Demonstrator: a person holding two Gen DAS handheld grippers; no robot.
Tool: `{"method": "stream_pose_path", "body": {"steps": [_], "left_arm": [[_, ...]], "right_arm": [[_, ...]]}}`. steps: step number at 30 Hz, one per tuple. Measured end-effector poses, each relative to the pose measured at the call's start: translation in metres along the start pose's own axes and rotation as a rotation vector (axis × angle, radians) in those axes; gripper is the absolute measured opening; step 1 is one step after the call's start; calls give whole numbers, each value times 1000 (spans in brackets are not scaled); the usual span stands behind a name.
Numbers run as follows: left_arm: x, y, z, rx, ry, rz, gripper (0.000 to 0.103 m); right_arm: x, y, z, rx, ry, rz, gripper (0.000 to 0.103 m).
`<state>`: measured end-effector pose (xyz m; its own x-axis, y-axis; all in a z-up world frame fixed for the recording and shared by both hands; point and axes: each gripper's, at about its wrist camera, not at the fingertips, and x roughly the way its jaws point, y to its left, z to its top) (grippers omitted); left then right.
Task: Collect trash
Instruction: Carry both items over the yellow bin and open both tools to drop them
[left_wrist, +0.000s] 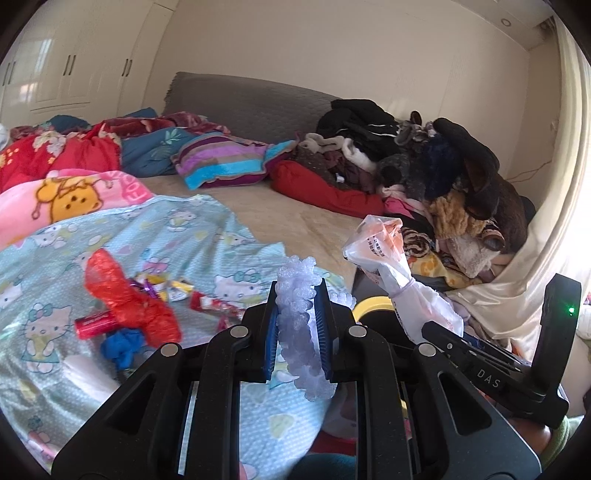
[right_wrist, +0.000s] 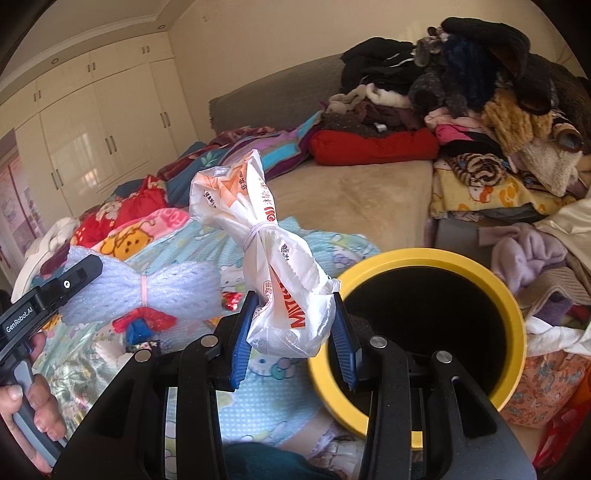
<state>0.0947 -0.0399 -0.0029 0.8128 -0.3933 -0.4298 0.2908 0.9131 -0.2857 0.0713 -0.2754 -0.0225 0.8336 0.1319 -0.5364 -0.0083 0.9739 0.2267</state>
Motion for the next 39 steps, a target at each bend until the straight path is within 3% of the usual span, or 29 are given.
{"method": "stream_pose_path", "body": {"steps": [22, 39], "left_arm": [[50, -95, -6, 132, 51, -112, 13], [81, -127, -23, 192, 112, -143, 13]], "right_arm": [[-25, -102, 3, 174, -14, -179, 37], [-21, -150, -4, 274, 7, -244, 38]]}}
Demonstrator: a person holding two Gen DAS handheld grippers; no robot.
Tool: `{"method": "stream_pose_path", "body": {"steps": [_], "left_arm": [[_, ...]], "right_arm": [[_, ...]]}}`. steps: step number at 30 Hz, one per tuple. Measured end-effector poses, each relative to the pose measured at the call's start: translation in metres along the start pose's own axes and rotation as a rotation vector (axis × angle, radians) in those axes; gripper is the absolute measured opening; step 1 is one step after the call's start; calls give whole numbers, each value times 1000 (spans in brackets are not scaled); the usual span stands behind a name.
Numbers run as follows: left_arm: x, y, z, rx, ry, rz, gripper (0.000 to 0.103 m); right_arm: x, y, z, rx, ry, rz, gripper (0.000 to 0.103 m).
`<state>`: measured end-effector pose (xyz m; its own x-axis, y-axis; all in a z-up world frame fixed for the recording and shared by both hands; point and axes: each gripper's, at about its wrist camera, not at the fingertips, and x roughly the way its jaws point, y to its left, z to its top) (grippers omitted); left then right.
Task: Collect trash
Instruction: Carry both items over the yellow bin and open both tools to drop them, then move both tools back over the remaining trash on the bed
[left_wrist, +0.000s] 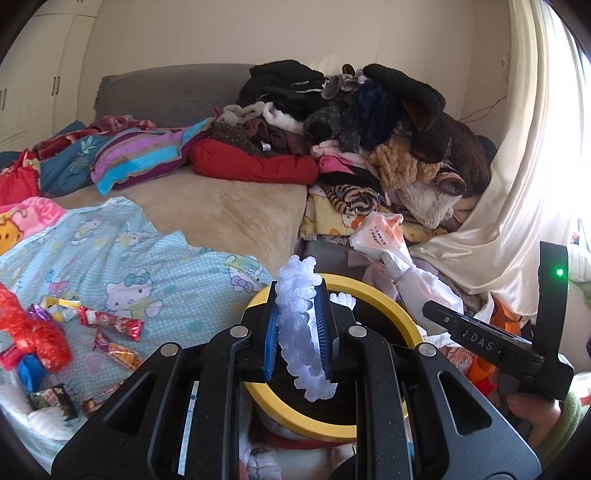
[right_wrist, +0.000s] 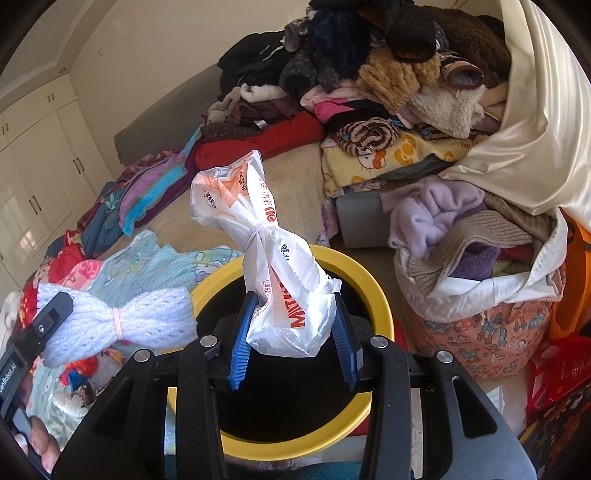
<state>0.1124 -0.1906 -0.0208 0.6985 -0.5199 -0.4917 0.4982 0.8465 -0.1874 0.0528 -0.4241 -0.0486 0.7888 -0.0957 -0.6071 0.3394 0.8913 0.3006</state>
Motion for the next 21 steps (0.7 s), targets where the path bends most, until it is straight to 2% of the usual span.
{"method": "stream_pose_path", "body": {"steps": [6, 9, 10, 11, 13, 16, 21], "left_arm": [[19, -5, -7, 9, 45, -7, 13], [26, -6, -9, 7, 54, -14, 14], [30, -5, -10, 5, 61, -22, 26], [32, -3, -10, -2, 63, -21, 53], [35, 3, -11, -31, 53, -4, 89], [32, 17, -13, -96, 56, -16, 91], [17, 29, -20, -131, 40, 29, 92]], "right_arm": [[9, -7, -3, 12, 26, -12, 39], [12, -7, -5, 17, 36, -6, 44], [14, -7, -6, 20, 41, 2, 49], [16, -8, -7, 25, 46, 3, 59], [19, -11, -10, 45, 52, -12, 71], [24, -12, -14, 55, 61, -37, 72], [24, -2, -20, 37, 55, -29, 72]]}}
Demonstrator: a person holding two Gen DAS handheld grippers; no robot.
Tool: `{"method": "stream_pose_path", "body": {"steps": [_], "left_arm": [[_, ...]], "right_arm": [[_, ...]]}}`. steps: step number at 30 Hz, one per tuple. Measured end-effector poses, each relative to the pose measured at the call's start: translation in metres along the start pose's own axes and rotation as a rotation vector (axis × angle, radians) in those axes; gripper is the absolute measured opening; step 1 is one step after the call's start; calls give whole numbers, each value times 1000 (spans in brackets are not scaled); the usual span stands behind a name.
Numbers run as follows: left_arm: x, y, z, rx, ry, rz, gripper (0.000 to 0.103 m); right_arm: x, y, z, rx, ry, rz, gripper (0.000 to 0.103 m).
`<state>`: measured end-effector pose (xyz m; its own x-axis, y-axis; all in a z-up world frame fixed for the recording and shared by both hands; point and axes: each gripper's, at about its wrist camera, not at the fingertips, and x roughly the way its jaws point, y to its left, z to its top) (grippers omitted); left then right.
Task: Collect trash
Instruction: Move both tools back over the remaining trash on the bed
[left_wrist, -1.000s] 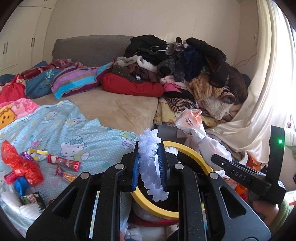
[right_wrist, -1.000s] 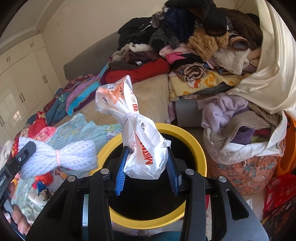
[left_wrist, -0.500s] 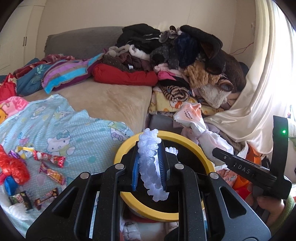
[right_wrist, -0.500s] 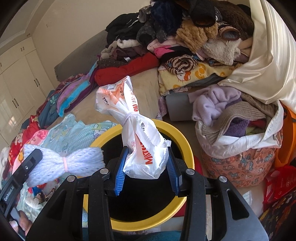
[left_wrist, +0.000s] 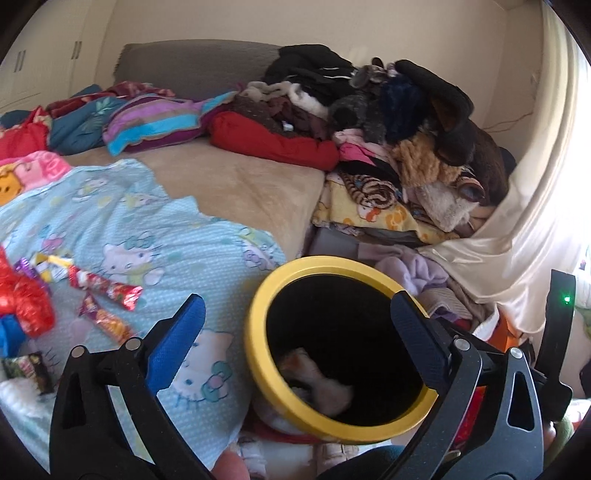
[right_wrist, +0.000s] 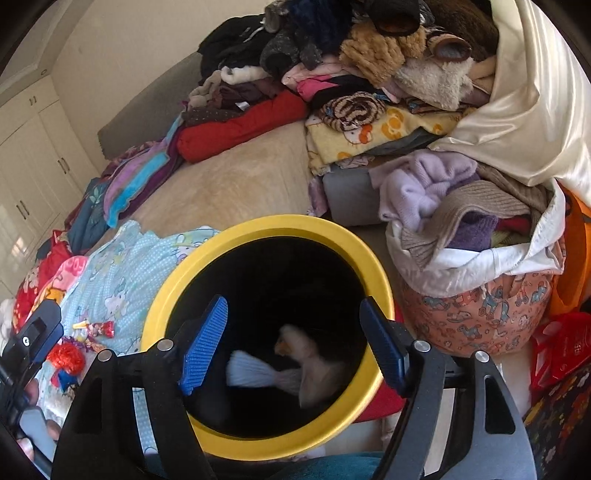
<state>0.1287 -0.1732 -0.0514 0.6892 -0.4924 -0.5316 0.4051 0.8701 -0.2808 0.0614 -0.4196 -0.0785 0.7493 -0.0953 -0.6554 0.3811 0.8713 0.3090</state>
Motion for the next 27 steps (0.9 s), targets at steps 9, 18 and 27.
{"method": "stream_pose_path", "body": {"steps": [9, 18, 27], "left_arm": [[-29, 23, -4, -27, -43, 74, 92], [-57, 45, -1, -66, -100, 120, 92], [-79, 68, -2, -109, -143, 165, 92]], "right_arm": [[-13, 31, -3, -70, -40, 77, 74], [-30, 65, -6, -120, -71, 162, 76], [-39, 97, -17, -187, -70, 210, 77]]}}
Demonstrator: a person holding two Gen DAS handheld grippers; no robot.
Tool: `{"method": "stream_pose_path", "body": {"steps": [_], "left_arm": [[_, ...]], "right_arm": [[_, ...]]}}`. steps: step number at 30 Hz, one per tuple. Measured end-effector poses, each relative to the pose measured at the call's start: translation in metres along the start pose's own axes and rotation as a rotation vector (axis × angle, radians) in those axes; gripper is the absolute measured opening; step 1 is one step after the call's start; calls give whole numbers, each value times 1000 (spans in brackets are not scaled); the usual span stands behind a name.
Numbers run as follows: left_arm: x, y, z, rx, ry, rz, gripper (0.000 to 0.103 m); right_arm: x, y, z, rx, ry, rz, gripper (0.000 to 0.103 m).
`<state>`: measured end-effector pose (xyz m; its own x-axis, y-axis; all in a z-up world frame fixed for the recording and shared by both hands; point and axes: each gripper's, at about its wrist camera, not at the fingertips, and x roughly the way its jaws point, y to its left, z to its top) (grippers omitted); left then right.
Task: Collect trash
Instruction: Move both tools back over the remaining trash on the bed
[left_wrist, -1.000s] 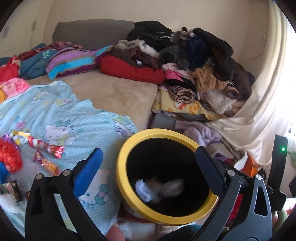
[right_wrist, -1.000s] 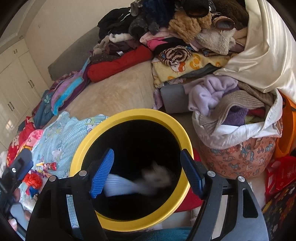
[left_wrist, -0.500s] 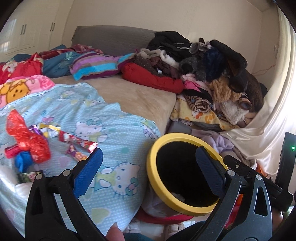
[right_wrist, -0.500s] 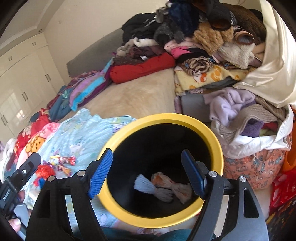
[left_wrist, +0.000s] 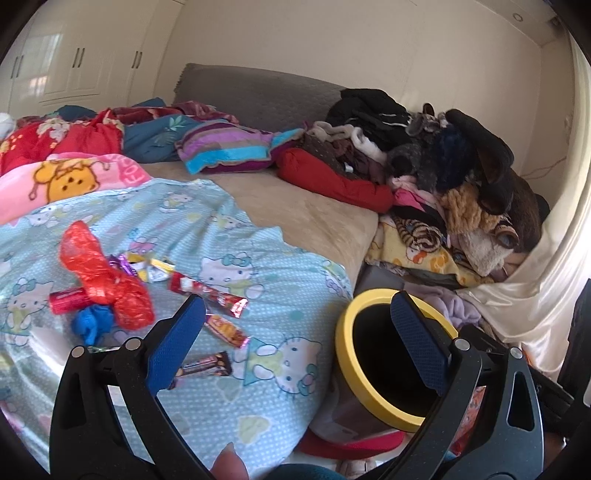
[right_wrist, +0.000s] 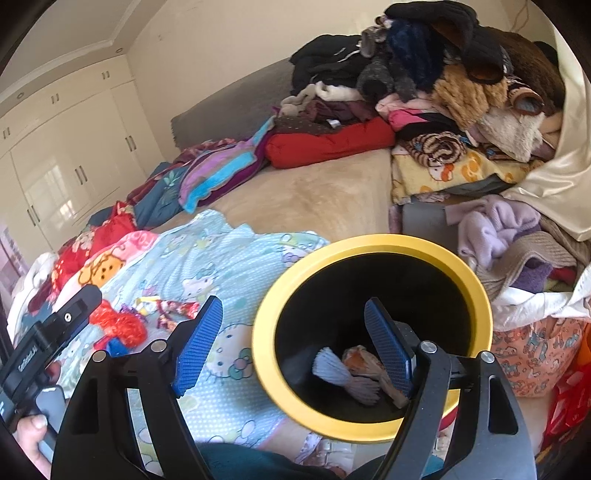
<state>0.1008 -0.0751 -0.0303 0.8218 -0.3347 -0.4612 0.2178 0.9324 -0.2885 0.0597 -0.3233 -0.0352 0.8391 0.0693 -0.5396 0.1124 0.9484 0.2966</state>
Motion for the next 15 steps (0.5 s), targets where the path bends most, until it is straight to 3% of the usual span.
{"method": "stream_pose_path", "body": {"steps": [15], "left_arm": [[-24, 47, 8, -66, -60, 78, 92]], "right_arm": [[9, 59, -18, -82, 43, 95, 77]]}}
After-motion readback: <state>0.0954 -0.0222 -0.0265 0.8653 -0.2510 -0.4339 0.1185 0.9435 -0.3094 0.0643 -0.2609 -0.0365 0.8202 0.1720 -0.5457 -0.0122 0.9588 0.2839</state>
